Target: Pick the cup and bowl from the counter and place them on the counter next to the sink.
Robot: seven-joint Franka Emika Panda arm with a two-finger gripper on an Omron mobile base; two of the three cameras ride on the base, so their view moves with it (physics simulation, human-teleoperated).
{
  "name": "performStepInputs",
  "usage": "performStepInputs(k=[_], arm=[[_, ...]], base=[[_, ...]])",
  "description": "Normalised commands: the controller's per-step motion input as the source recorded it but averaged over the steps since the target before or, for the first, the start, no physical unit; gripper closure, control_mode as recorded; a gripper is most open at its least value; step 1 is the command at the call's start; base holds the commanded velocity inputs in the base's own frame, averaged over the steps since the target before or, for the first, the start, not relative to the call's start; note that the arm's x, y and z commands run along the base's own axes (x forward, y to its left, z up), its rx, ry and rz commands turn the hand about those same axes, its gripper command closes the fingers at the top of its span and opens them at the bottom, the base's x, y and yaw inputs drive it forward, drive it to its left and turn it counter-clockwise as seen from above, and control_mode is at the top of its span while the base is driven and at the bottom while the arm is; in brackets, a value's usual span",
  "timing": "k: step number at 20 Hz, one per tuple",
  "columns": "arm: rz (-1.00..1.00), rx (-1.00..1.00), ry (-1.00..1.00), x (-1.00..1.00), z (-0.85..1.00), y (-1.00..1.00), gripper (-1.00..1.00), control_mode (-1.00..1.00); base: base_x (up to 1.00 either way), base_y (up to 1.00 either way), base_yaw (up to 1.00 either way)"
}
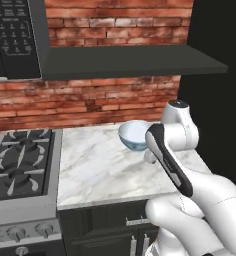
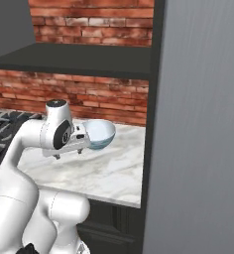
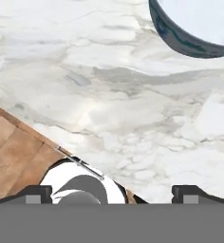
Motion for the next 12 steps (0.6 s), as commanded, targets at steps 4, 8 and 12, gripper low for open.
performStepInputs(k=[4,8,12], arm=[[0.03,0.0,-0.05,0.51,0.0,0.29,-1.0,-1.0],[-0.1,0.0,-0.04,0.46,0.0,0.47,-1.0,-1.0],[-0.14,0.0,-0.06,0.53,0.0,0.43,-1.0,-1.0]], base=[[0.0,0.0,0.0],[0.0,0.0,0.0],[0.0,0.0,0.0]])
